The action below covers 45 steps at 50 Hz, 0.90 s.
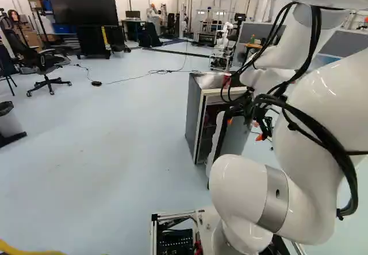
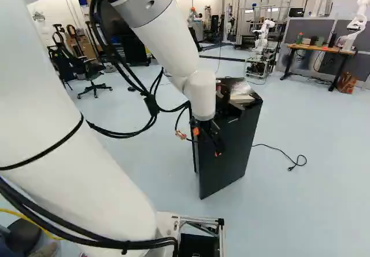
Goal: Grab a drink from the fridge
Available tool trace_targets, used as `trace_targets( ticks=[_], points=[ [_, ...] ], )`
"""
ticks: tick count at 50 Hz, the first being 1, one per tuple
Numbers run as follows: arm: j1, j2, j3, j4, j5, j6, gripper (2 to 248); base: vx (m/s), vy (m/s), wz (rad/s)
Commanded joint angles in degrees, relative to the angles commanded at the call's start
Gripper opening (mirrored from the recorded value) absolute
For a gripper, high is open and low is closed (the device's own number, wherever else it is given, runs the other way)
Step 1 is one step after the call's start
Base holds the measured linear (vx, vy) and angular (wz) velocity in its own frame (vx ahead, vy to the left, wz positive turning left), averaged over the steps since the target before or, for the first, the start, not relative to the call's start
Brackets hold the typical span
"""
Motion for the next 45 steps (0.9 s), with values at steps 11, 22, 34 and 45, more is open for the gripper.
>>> trace_targets(
  ticks=[11,22,34,45],
  points=[
    [2.8,-1.0,-1.0,0.0,1.1,0.0,247,0.000,0.000,0.000],
    [4.4,-2.4,-2.4,0.0,2.4,0.0,247,0.000,0.000,0.000],
    [5.6,-3.8,-3.9,0.0,4.7,0.0,247,0.000,0.000,0.000],
    [6.7,-4.2,-4.3,-0.1,7.5,0.0,247,0.000,0.000,0.000]
  ],
)
